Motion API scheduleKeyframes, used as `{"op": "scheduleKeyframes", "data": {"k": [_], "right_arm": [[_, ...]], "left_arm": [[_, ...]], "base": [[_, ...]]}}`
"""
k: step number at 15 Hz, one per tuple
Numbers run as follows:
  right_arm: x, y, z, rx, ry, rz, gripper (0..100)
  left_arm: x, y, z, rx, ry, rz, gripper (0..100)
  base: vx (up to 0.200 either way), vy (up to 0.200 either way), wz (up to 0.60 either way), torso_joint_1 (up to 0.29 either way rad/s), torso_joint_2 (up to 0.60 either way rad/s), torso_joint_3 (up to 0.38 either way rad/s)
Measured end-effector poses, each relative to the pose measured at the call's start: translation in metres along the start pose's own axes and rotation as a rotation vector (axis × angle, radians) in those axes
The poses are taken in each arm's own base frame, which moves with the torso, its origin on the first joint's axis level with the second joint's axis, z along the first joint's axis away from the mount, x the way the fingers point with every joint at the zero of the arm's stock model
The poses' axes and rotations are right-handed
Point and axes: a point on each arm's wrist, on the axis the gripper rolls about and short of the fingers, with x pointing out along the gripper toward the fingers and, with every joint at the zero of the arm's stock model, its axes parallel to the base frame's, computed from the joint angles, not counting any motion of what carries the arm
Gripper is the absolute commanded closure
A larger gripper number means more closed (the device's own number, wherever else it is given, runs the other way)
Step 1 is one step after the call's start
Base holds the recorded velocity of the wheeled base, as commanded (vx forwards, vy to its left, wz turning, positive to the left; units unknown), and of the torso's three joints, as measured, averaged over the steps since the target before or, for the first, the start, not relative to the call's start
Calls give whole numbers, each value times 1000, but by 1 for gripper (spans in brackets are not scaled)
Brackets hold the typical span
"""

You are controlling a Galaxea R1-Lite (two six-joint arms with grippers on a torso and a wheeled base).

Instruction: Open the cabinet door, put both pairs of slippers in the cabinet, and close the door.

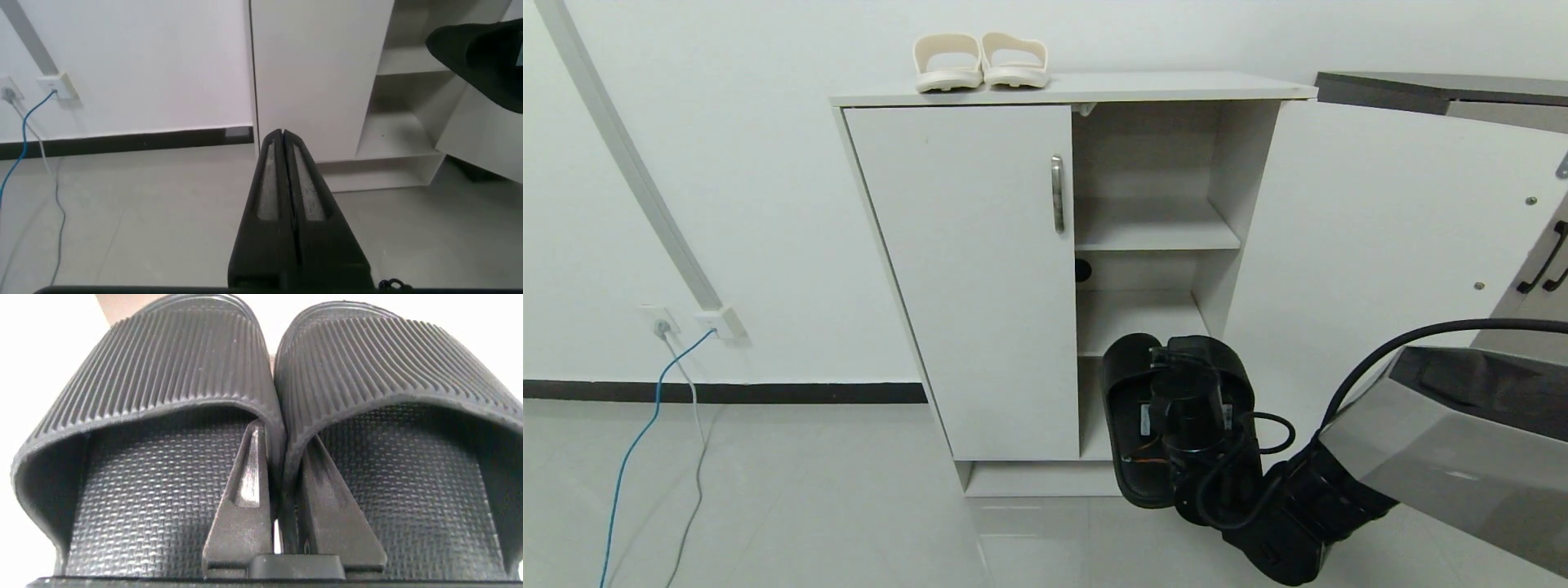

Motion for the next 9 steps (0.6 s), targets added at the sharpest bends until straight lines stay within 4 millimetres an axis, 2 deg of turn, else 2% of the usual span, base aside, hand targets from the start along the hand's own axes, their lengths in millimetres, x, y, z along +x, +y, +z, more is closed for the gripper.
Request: {"op": "scheduleKeyframes", "data": {"k": [9], "right_arm": [[6,0,-10,-9,9,-6,100]], "left_arm": [[0,0,0,-1,-1,-1,100]], "base": [[0,0,0,0,0,0]]}}
